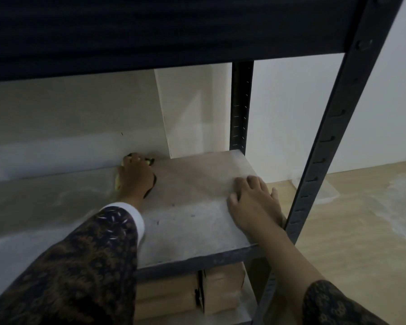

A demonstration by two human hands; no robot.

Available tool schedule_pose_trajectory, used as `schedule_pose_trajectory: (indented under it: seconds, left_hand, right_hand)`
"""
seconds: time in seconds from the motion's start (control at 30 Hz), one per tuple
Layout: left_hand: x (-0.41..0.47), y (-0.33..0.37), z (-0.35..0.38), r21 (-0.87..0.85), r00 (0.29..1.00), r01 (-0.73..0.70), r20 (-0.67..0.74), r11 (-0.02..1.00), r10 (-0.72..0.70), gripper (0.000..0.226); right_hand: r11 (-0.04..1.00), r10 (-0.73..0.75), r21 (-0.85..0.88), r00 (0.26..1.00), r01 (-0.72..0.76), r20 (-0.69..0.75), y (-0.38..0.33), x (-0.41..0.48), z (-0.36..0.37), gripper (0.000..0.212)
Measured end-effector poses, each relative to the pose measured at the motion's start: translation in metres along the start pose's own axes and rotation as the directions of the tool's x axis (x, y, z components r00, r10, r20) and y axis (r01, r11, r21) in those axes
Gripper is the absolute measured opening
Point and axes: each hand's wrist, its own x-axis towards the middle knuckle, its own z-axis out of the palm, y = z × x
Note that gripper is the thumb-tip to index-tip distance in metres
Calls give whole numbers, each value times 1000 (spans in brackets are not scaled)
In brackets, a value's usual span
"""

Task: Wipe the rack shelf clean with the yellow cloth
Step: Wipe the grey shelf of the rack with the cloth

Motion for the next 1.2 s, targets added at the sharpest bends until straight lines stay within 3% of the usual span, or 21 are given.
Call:
schedule_pose_trajectory:
  seconds: [0.1, 0.13, 0.23, 0.33, 0.43, 0.57, 0.77, 0.83, 0.9, 1.0, 1.07, 1.2]
  left_hand:
    - [-16, -10, -14, 49, 998, 62, 4, 997, -62, 41]
    - [-22, -2, -21, 25, 1000, 20, -22, 1000, -19, 39]
    - [-44, 57, -34, -78, 949, -310, -93, 948, 302, 43]
    - [-80, 117, -31, -162, 906, -418, 1, 894, 423, 46]
    - [-89, 111, -13, -145, 929, -352, 63, 925, 364, 47]
    - [-76, 32, -8, -71, 985, -157, 66, 985, 162, 50]
    - [-93, -56, -37, 102, 986, 77, 141, 992, -91, 46]
    - [-109, -37, -55, 20, 995, 30, 93, 999, -32, 44]
    - [-131, 6, -70, -164, 989, -141, 19, 976, 146, 41]
    - [-163, 74, -65, -197, 908, -417, -59, 887, 414, 37]
    - [-176, 92, -50, -186, 897, -440, -46, 878, 440, 40]
    - [-178, 63, -37, -173, 933, -360, -89, 917, 350, 40]
  right_hand:
    - [1000, 0, -1, 1000, 0, 3, -1, -1, 0, 42]
    - [1000, 3, -4, 1000, -3, 5, -1, -1, 0, 42]
    - [1000, 12, 1, 1000, -12, 8, -2, -1, -2, 41]
    - [1000, 4, 14, 1000, -4, 11, -2, -1, -4, 41]
    - [1000, 4, -3, 1000, -4, 13, -1, -1, -3, 42]
    - [1000, 11, -25, 1000, -10, 28, -1, -1, -4, 43]
    - [999, 27, -40, 999, -26, 24, -4, -5, -10, 45]
    - [999, 31, 18, 998, -30, -52, -7, -8, -14, 45]
    - [991, 45, 132, 989, -27, -139, -15, -13, -18, 43]
    - [972, 71, 235, 983, -31, -166, -23, -24, -20, 43]
    - [979, 76, 196, 990, -52, -117, -21, -31, -17, 44]
    - [992, 64, 115, 997, -59, -41, -12, -33, -11, 44]
